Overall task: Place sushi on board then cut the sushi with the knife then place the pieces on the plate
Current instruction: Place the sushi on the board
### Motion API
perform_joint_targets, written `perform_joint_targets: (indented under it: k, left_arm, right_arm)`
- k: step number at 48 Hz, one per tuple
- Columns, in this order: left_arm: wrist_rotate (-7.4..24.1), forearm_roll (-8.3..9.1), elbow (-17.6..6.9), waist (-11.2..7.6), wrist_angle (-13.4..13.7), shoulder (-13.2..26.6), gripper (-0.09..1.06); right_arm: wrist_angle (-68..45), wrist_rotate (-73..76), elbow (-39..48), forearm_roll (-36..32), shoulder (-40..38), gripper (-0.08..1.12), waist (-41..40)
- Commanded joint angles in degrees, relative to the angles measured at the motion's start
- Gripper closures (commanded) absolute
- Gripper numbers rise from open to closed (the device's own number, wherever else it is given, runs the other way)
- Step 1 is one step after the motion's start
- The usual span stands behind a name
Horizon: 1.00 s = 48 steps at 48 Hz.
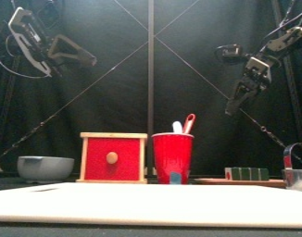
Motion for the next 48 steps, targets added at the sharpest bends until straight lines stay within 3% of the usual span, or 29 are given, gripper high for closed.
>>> perform_joint_targets:
  k: [1, 12, 28, 36, 48]
  left_arm:
    - [0.09, 0.0, -1.23, 0.09, -0.53, 0.09, 0.99]
    - [0.0, 0.0, -1.05, 0.18, -0.53, 0.09, 0.99]
    - [-0.09, -0.09, -1.23, 0.26, -0.53, 0.09, 0.99]
    - [-0.09, -1.41, -1.23, 0.18, -0.44, 0.09, 0.99]
    - [0.0, -3.69, -0.97, 0.35, -0.53, 0.09, 0.99]
  right_arm:
    - [2.9, -0.18, -1.93, -3.25, 1.85, 0.2, -0.18]
    - [5.01, -7.38, -1.67, -3.25, 5.19, 0.2, -1.67]
    - [4.13, -31.11, -1.49, 15.73, 10.99, 0.19, -12.04]
    - [4.92, -39.81, -2.11, 24.26, 15.21, 0.16, -16.96]
    - [4.66, -43.42, -3.6, 25.05, 21.09, 0.06, -17.49]
